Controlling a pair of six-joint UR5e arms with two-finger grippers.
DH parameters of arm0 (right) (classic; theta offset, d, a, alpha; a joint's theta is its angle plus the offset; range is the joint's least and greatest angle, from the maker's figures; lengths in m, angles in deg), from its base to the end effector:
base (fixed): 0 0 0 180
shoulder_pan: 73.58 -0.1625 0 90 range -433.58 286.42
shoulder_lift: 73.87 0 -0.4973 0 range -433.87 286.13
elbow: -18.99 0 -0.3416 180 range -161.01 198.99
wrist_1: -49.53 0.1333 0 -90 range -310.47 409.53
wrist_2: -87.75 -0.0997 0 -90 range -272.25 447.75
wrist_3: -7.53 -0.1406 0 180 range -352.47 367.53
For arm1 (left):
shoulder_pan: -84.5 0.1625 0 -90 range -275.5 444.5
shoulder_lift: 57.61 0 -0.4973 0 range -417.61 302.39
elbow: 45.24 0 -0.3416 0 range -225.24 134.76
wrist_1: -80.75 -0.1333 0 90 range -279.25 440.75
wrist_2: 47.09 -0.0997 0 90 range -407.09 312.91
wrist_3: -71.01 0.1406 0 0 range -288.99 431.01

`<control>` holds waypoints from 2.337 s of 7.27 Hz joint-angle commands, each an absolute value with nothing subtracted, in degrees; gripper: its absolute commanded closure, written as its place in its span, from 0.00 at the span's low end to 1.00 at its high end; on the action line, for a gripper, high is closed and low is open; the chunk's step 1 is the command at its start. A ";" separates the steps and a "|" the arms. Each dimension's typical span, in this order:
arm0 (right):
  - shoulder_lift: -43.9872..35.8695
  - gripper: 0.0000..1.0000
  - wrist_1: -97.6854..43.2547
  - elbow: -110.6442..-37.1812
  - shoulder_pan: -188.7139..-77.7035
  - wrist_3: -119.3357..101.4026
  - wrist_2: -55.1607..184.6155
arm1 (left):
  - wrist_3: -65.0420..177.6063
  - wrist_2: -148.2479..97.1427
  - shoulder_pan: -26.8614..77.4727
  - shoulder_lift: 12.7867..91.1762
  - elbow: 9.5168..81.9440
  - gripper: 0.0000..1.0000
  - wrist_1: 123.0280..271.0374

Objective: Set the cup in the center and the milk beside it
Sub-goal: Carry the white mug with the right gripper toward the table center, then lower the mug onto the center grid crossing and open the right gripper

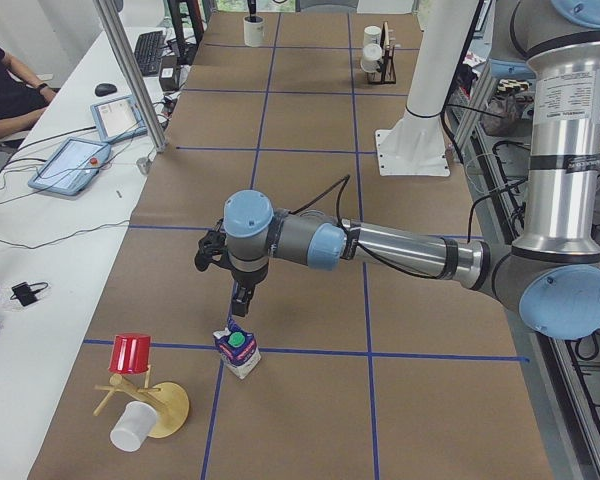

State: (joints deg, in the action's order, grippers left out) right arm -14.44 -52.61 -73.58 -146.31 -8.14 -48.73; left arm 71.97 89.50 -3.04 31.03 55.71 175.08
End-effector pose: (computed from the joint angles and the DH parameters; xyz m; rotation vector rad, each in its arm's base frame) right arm -0.1680 -0.6460 0.4586 0.1046 -0.8675 -0.1748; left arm -0.0120 -0.4460 0.6726 0.2189 0.8125 0.1549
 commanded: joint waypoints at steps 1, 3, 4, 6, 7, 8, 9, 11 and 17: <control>-25.14 1.00 -51.73 -70.93 -134.89 -25.36 -45.86 | 71.98 89.41 -2.78 31.24 53.83 0.01 178.04; -32.25 1.00 -39.04 -61.05 -125.21 -41.34 -40.77 | 71.98 89.41 -2.60 31.33 50.40 0.01 181.89; -32.64 1.00 -37.76 -60.55 -122.12 -43.16 -38.48 | 71.98 89.41 -2.60 31.42 48.91 0.01 183.39; -33.52 1.00 -37.74 -60.64 -117.37 -46.15 -36.20 | 71.98 89.50 -2.42 31.42 48.45 0.01 183.94; -33.35 1.00 -37.74 -60.46 -115.61 -46.43 -33.31 | 71.89 89.41 -2.16 31.51 48.28 0.01 183.85; -33.44 1.00 -37.66 -60.46 -114.81 -46.43 -33.02 | 71.89 89.50 -2.16 31.60 48.28 0.01 183.94; -33.35 1.00 -37.57 -60.28 -114.71 -46.34 -32.84 | 71.89 89.50 -2.16 31.68 48.36 0.01 183.94; -33.78 0.43 -35.30 -58.45 -114.71 -48.79 -30.57 | 71.89 89.50 -2.16 31.77 48.36 0.01 183.94; -23.22 0.00 -34.93 -71.12 -131.29 -48.74 -43.55 | 76.87 84.87 -2.16 34.85 47.49 0.01 183.76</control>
State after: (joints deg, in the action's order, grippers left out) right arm -29.86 -34.53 -65.14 -126.17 -50.75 -40.60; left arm 74.38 87.70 -2.18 34.77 48.03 183.57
